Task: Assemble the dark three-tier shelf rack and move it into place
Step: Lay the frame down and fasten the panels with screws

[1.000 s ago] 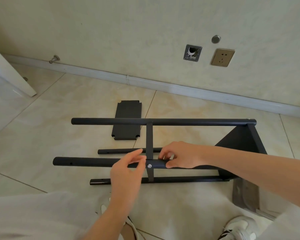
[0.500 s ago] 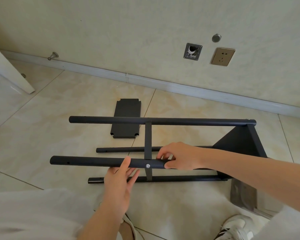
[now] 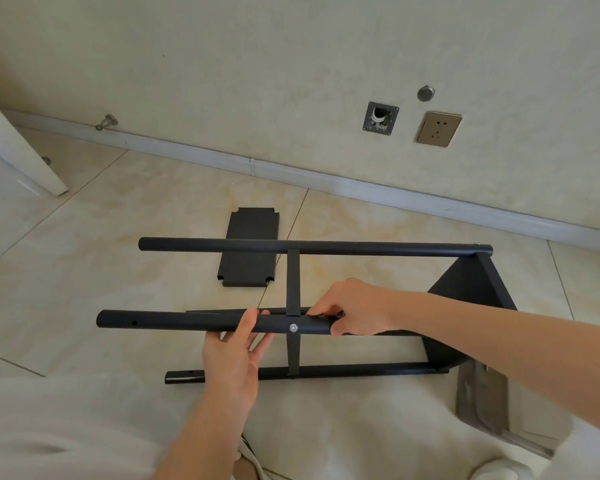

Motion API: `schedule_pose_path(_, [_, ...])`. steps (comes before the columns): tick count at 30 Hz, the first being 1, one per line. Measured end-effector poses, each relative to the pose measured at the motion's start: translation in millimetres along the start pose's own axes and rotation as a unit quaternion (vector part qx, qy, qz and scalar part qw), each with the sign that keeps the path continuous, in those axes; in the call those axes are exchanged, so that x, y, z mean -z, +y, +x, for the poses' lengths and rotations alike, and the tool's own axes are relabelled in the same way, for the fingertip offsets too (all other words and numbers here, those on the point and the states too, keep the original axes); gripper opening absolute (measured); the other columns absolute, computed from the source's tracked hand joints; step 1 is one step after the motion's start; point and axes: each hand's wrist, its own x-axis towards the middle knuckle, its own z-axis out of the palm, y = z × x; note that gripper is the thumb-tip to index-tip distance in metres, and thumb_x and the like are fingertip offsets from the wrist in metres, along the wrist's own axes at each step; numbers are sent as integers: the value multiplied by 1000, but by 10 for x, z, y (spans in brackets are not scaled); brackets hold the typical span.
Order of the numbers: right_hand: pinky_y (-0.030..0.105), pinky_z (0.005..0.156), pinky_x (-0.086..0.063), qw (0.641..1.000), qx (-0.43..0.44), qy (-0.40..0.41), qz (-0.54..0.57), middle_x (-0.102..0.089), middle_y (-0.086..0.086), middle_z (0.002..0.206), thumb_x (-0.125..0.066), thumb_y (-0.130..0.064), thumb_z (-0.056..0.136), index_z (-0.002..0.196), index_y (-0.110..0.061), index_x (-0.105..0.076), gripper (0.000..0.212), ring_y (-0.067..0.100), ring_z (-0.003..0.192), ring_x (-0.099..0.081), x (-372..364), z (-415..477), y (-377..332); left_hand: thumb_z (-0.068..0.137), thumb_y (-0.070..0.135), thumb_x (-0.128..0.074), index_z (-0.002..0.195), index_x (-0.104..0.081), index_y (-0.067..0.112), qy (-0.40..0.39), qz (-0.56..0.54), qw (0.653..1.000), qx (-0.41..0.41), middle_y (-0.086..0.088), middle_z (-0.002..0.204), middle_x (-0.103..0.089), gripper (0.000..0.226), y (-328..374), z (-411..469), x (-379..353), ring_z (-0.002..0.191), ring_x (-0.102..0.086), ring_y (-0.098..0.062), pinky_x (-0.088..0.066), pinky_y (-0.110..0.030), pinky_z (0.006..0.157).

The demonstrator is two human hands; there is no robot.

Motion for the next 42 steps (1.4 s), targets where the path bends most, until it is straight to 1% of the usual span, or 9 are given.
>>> schedule_pose_path(7, [30,87,-46,1000,15,21,14,-70,9,103,-56,-7,95,127,-13,-65,34,23,94,-61,79,35,-18,90,5,-70,110,-57,21,-13,26,999,-31,-13,109,-72,29,153,5,-60,91,-76,-20,-61,-43,81])
schedule_pose_path(11, [26,94,-43,997,20,60,40,-70,8,115,-59,-8,94,129,-14,-65,36,14,98,-58,231,37,-45,89,8,-72,109,-58,27,-39,55,994,-86,-10,113,-70,31,412,-15,-233,91,-76,-18,-64,-34,69])
schedule_pose_path(15, [23,98,-41,993,20,104,56,-69,5,122,-63,-10,92,133,-17,-62,41,10,102,-57,420,1,-94,91,9,-70,108,-57,29,-69,86,986,-123,-9,117,-67,29,727,-63,-456,91,-76,-20,-63,-40,78])
schedule_pose_path(19, [23,97,-40,984,5,154,88,-68,3,126,-65,-11,91,135,-19,-60,45,14,111,-61,538,-135,-118,91,10,-70,123,-54,21,-114,138,971,-156,-6,118,-67,37,1012,-152,-701,97,-74,-22,-64,-34,73])
schedule_pose_path(23, [18,93,-40,973,-13,190,129,-68,2,126,-69,-15,89,133,-19,-62,45,13,109,-62,620,-343,-100,91,8,-70,134,-50,19,-176,198,949,-172,-3,114,-68,48,1219,-277,-973,97,-75,-21,-62,-30,67])
schedule_pose_path(28, [26,99,-50,946,-42,246,207,-71,-2,117,-74,-16,86,129,-21,-64,44,11,103,-68,555,-566,-88,88,8,-72,130,-50,23,-238,270,911,-205,-3,109,-71,50,1370,-433,-1284,88,-76,-12,-61,-26,62])
schedule_pose_path(33, [26,84,-59,920,-35,254,297,-76,-2,98,-68,-16,92,108,-14,-74,18,11,89,-72,630,-752,-16,88,8,-73,125,-54,22,-278,312,882,-218,-7,111,-72,44,1359,-527,-1416,89,-76,-16,-60,-25,62])
schedule_pose_path(39, [23,69,-60,835,-112,429,326,-75,-1,81,-63,-22,95,87,-14,-72,14,16,81,-72,917,-1075,263,86,11,-76,124,-56,23,-322,356,854,-201,-6,108,-74,44,1352,-572,-1540,90,-76,-17,-63,-32,68])
schedule_pose_path(42, [29,71,-59,799,-167,495,297,-72,2,88,-63,-26,95,93,-12,-65,14,23,85,-69,981,-1143,435,86,12,-76,127,-55,26,-344,379,834,-208,-2,99,-77,48,1359,-581,-1591,90,-76,-17,-61,-27,64])
